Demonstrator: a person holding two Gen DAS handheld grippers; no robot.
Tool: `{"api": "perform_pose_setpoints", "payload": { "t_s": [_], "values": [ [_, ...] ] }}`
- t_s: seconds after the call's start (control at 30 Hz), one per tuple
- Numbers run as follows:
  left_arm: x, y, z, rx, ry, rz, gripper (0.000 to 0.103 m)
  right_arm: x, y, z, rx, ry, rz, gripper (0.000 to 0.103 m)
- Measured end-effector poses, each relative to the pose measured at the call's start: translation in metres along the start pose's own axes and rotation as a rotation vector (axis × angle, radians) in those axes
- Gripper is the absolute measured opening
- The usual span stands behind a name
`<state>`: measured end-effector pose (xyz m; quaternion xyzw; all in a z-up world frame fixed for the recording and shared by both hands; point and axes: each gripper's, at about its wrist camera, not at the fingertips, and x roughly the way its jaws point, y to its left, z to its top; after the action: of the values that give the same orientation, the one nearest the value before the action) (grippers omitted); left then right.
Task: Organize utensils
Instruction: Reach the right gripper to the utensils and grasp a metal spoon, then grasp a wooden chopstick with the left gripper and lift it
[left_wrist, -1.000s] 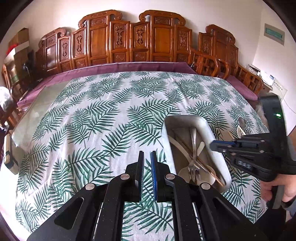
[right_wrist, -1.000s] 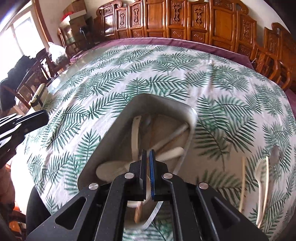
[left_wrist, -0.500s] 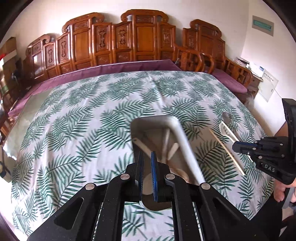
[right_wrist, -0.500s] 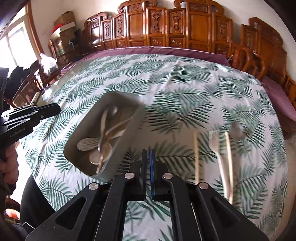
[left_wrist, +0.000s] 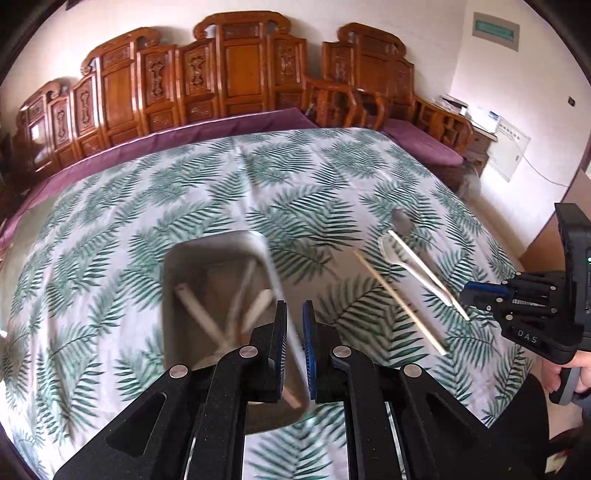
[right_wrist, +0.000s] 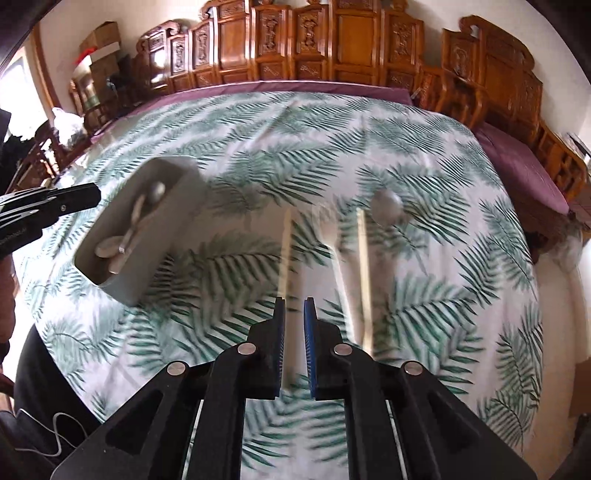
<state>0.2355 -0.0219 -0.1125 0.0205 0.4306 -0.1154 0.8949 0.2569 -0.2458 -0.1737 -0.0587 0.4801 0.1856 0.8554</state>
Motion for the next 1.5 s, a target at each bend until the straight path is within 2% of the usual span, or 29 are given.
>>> {"api": "perform_pose_setpoints", "payload": {
  "t_s": [0.3,0.37,0.43,0.73,1.03,1.2,1.27,1.5],
  "values": [
    [0.036,-0.046,0.004,0.048,0.041,-0.051,0.008,0.024,-0.043,-0.002,0.004,0.066,-0.042,0.014],
    [0.045,-0.053,0.004,0.056,0.048,-0.046,0.014,0.033,-0.050,0.005,0.002,0.075,-0.041,0.014],
    [0.052,-0.059,0.004,0.071,0.054,-0.040,0.015,0.041,-0.052,0.012,-0.015,0.074,-0.050,0.014],
    [0.079,-0.072,0.001,0.090,0.103,-0.055,0.015,0.084,-0.066,0.050,-0.055,0.088,-0.089,0.020],
    [0.088,-0.076,-0.004,0.100,0.134,-0.063,0.015,0.118,-0.072,0.070,-0.057,0.166,-0.101,0.020],
    [0.090,-0.078,-0.005,0.102,0.142,-0.070,0.015,0.116,-0.075,0.067,-0.056,0.158,-0.098,0.019],
    [0.093,-0.080,-0.006,0.104,0.148,-0.072,0.015,0.114,-0.077,0.065,-0.043,0.162,-0.078,0.010],
    [0.102,-0.091,-0.004,0.129,0.154,-0.068,0.015,0.103,-0.090,0.050,0.011,0.180,-0.059,0.007]
  ]
}}
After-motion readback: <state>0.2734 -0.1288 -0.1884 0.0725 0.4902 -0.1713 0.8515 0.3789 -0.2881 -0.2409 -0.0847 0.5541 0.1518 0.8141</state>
